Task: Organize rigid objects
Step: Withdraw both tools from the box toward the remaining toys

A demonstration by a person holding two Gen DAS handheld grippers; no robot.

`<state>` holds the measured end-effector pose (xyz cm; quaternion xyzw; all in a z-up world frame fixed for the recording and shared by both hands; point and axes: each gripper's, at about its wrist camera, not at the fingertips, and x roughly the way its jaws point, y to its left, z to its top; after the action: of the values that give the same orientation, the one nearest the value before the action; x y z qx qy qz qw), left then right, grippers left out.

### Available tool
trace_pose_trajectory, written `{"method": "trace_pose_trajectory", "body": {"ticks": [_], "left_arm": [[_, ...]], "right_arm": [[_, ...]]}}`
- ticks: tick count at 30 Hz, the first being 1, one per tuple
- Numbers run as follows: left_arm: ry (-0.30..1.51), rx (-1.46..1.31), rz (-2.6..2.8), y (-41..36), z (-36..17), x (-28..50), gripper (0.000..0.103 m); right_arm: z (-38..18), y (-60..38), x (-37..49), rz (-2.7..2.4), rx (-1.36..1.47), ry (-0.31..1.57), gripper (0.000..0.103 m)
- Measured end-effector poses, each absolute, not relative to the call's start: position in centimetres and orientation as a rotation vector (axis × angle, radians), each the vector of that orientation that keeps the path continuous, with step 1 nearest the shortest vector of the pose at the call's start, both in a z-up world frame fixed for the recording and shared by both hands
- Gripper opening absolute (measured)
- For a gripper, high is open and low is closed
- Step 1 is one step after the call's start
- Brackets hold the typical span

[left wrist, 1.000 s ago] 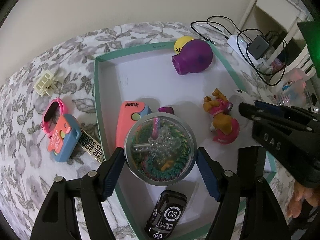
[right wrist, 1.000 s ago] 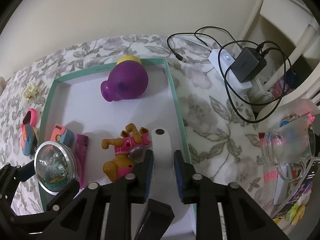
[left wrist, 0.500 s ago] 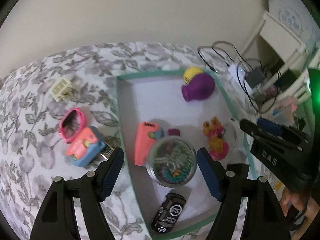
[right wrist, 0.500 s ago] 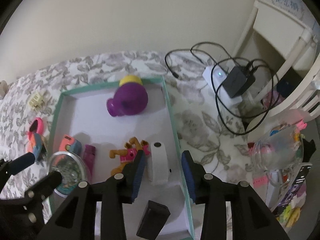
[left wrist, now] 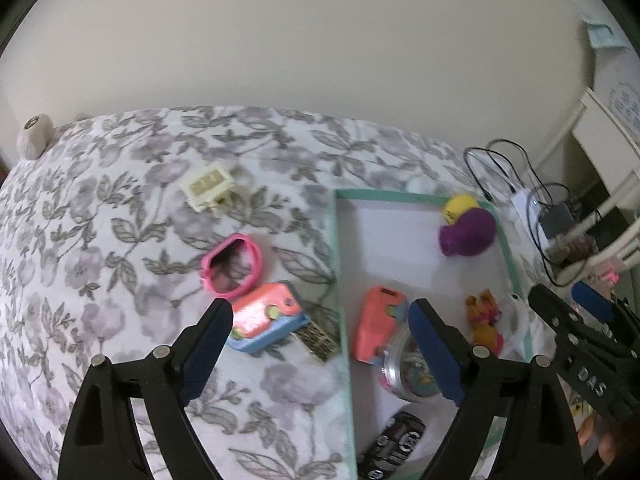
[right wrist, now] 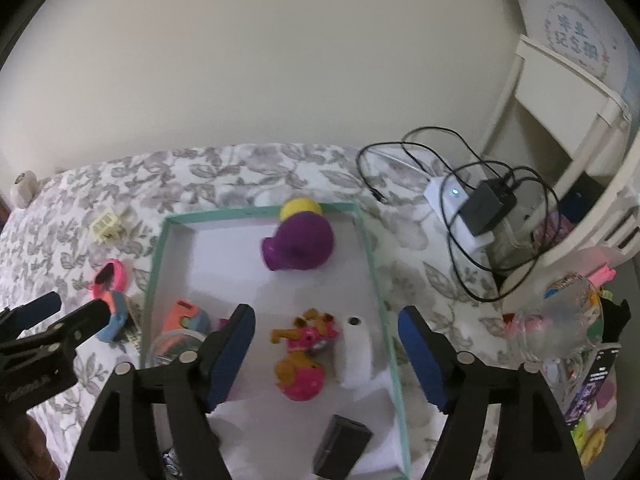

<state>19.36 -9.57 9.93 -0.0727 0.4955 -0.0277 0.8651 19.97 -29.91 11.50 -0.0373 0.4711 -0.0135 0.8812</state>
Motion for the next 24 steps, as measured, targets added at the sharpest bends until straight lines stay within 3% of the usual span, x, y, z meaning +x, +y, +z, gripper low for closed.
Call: {"method": "trace_pose_trajectory", "body": {"ticks": [4, 8, 11, 24], "left_arm": [[1.036, -0.184, -0.017, -8.1, 9.6, 19.6, 0.097], [1.025, -0.22, 0.02, -6.4, 9.9, 19.7, 0.098], [1.004, -0.244, 0.057, -4.5, 10.3, 19.8, 0.098], [0.942, -0.343, 0.232, 4.7, 10.9, 19.2, 0.101]], "right_arm": [[11.4, -28.5, 20.0, -0.006, -0.1, 0.976, 0.085], [11.2, -27.5, 20.1, 0.012, -0.112, 0.975, 0.091], [10.9, -26.8, 20.2, 0.025, -0.115, 0.971, 0.103], [10.0, -22.1, 20.4, 0.139, -0.095, 0.954, 0.103]]}}
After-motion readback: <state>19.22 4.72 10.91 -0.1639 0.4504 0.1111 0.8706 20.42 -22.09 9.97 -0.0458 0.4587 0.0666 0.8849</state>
